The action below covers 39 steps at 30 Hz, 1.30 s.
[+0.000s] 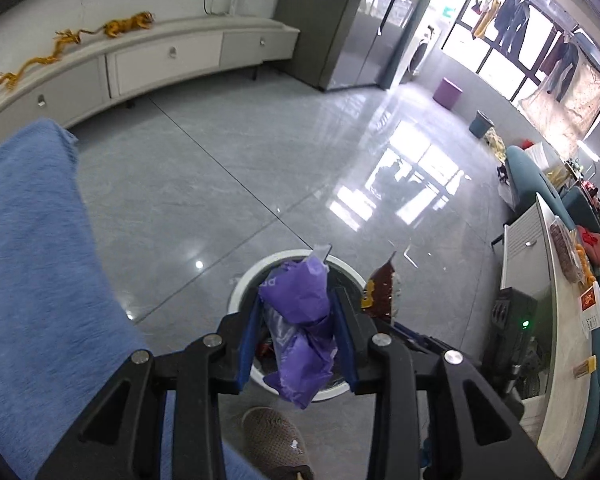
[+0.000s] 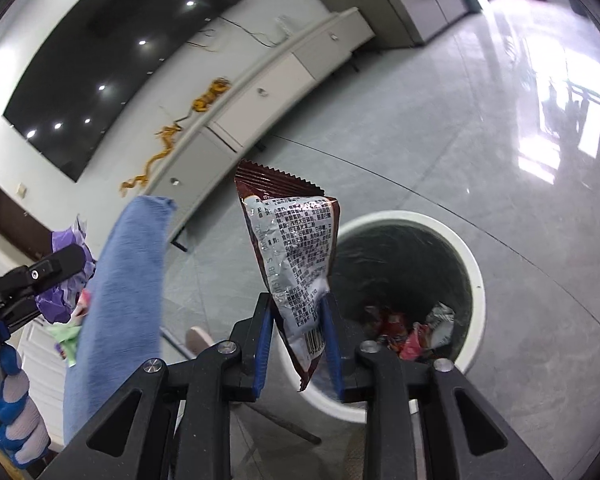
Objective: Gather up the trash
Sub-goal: 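Carry both items to the bin and open both grippers over it, then return both grippers to the table toward the remaining wrappers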
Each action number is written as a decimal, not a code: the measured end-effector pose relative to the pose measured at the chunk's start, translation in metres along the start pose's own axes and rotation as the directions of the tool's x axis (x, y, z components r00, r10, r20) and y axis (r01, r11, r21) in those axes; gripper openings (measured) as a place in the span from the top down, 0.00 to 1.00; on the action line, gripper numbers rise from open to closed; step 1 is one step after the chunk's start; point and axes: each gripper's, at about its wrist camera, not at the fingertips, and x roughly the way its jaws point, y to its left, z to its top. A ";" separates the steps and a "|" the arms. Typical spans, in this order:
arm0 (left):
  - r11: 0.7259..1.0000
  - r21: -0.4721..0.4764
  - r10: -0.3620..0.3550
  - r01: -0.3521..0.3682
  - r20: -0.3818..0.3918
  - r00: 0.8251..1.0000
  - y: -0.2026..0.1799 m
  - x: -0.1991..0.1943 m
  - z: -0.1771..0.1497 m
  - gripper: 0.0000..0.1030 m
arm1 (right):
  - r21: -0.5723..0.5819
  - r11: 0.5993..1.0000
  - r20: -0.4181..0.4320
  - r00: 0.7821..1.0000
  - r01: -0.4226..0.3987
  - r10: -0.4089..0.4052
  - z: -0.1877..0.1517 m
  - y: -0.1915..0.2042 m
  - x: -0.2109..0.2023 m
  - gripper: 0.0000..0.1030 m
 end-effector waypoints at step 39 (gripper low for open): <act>0.987 -0.154 0.087 -0.047 0.264 0.960 0.060 -0.185 -0.064 0.46 | -0.269 0.963 0.198 0.980 0.034 0.021 -0.006 0.140 -0.124 0.47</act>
